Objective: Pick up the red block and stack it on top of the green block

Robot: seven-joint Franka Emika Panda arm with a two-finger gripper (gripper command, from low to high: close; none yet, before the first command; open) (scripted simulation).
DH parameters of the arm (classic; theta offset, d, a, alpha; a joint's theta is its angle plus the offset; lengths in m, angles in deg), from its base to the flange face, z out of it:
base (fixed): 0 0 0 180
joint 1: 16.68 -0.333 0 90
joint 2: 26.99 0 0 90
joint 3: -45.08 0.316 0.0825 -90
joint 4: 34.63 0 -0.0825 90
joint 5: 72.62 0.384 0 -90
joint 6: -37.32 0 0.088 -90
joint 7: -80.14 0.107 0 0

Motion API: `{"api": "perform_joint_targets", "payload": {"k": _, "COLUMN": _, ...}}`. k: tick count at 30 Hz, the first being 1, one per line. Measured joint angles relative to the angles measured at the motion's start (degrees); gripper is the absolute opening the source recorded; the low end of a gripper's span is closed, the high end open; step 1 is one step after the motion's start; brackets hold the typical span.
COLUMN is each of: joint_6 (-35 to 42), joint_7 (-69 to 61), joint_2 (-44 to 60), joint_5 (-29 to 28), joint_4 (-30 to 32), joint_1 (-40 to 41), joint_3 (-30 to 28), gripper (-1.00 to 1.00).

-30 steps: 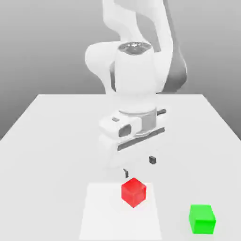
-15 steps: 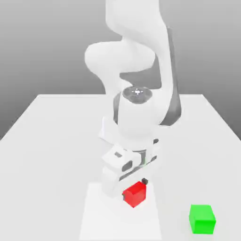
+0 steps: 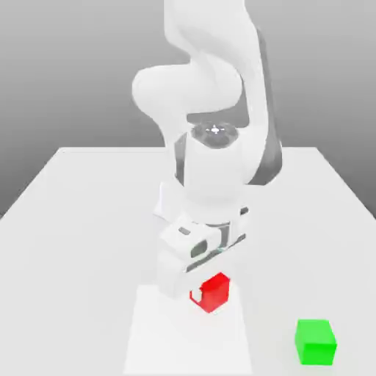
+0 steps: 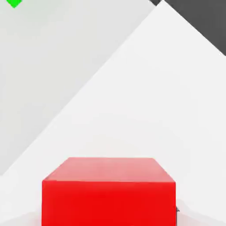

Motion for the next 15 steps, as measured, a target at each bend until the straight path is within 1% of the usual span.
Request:
{"api": "perform_joint_targets", "payload": {"k": 4, "joint_6": 3.4, "joint_7": 1.1, "joint_2": -3.9, "joint_5": -1.3, "joint_4": 0.9, "joint_1": 0.2, "joint_3": -0.1, "gripper": -1.0}}
{"api": "perform_joint_targets", "payload": {"k": 5, "joint_6": 4.3, "joint_7": 1.0, "joint_2": -4.2, "joint_5": -1.9, "joint_4": 0.3, "joint_1": 0.2, "joint_3": 0.0, "gripper": -1.0}}
{"api": "perform_joint_targets", "payload": {"k": 6, "joint_6": 5.3, "joint_7": 0.6, "joint_2": -4.0, "joint_5": -2.5, "joint_4": -1.0, "joint_1": 0.3, "joint_3": 0.4, "gripper": -1.0}}
{"api": "perform_joint_targets", "payload": {"k": 9, "joint_6": 8.4, "joint_7": -1.8, "joint_2": -2.3, "joint_5": -4.0, "joint_4": -6.0, "joint_1": 1.2, "joint_3": 4.0, "gripper": -1.0}}
{"api": "perform_joint_targets", "payload": {"k": 11, "joint_6": 10.5, "joint_7": -4.0, "joint_2": -0.8, "joint_5": -4.3, "joint_4": -9.6, "joint_1": -2.6, "joint_3": 6.2, "gripper": -1.0}}
{"api": "perform_joint_targets", "payload": {"k": 15, "joint_6": 14.6, "joint_7": -9.6, "joint_2": 2.6, "joint_5": -3.4, "joint_4": -16.9, "joint_1": -5.8, "joint_3": 9.0, "gripper": -1.0}}
